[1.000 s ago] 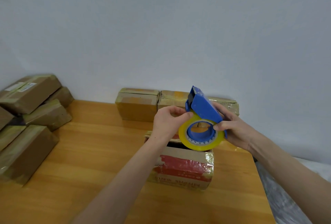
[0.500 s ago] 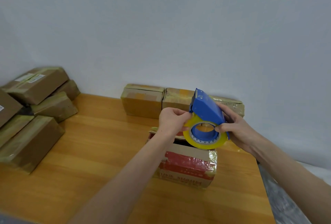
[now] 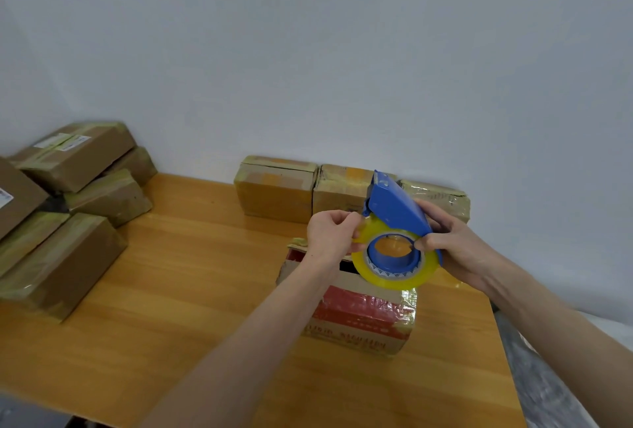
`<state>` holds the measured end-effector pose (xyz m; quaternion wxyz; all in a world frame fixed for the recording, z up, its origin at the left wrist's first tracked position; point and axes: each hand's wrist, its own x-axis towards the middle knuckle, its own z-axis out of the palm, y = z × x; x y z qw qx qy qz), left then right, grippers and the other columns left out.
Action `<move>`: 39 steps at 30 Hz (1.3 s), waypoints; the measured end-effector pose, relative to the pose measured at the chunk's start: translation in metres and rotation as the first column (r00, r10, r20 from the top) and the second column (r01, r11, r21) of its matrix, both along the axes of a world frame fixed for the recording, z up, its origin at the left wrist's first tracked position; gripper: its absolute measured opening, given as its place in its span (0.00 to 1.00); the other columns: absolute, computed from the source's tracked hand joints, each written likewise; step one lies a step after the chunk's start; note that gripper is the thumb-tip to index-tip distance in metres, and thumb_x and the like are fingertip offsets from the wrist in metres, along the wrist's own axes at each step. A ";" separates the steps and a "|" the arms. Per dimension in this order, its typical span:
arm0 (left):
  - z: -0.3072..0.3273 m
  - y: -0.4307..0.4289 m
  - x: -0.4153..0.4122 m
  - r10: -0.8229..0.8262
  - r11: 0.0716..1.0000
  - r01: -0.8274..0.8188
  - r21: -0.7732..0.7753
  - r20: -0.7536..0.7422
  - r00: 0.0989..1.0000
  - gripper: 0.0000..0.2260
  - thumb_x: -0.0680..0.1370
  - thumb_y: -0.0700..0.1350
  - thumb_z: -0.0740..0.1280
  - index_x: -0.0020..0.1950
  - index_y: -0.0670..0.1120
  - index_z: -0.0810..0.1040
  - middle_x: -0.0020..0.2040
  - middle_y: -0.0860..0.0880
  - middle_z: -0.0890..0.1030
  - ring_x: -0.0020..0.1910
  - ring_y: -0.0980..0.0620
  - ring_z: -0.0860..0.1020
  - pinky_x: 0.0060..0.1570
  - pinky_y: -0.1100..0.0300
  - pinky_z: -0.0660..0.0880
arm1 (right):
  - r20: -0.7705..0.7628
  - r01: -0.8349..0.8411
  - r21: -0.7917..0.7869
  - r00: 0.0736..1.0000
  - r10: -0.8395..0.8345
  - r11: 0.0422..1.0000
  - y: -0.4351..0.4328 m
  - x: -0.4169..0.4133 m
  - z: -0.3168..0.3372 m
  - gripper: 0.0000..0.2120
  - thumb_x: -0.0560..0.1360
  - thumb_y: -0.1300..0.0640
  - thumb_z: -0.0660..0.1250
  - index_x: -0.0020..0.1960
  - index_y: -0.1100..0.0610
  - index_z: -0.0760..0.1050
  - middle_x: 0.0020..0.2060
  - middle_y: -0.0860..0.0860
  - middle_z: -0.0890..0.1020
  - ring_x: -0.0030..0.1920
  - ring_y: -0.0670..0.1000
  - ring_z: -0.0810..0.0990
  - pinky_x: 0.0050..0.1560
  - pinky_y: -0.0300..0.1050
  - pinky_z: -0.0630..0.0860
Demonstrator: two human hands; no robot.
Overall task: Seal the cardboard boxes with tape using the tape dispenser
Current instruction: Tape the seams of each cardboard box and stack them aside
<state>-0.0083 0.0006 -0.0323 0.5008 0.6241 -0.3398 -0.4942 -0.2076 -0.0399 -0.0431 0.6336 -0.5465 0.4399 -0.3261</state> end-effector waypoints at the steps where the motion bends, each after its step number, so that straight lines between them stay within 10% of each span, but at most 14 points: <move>1: -0.001 0.000 0.000 0.009 1.000 -0.009 0.007 -0.021 1.000 0.07 0.79 0.41 0.66 0.42 0.44 0.80 0.34 0.49 0.74 0.28 0.57 0.75 0.32 0.65 0.78 | -0.002 -0.004 -0.002 1.000 0.004 1.000 0.000 0.000 0.000 0.43 0.50 0.59 0.74 0.66 0.47 0.75 0.61 0.57 0.79 0.55 0.55 0.80 0.54 0.49 0.75; 16: 0.003 0.003 0.014 -0.160 0.984 0.157 -0.085 -0.023 0.987 0.10 0.77 0.48 0.70 0.52 0.42 0.78 0.42 0.46 0.82 0.33 0.55 0.78 0.32 0.61 0.79 | 0.030 -0.015 0.042 0.999 0.014 0.999 0.000 -0.007 0.002 0.41 0.52 0.61 0.74 0.66 0.48 0.76 0.58 0.58 0.80 0.53 0.57 0.80 0.55 0.53 0.77; 29: -0.001 0.001 0.018 -0.187 0.921 0.353 -0.166 0.607 0.773 0.04 0.77 0.40 0.67 0.41 0.46 0.77 0.34 0.48 0.81 0.27 0.54 0.80 0.33 0.58 0.81 | -0.015 0.018 0.009 1.000 -0.018 1.000 0.001 -0.001 0.004 0.41 0.50 0.63 0.75 0.64 0.50 0.77 0.59 0.60 0.79 0.51 0.56 0.81 0.50 0.50 0.78; 39: -0.014 0.002 0.013 -0.089 0.989 0.125 -0.082 0.348 0.933 0.08 0.79 0.40 0.63 0.42 0.40 0.77 0.29 0.49 0.75 0.21 0.57 0.74 0.29 0.63 0.77 | -0.046 0.001 0.028 0.999 0.001 1.000 0.002 0.004 0.003 0.41 0.51 0.63 0.74 0.65 0.49 0.76 0.55 0.57 0.81 0.50 0.56 0.81 0.49 0.48 0.81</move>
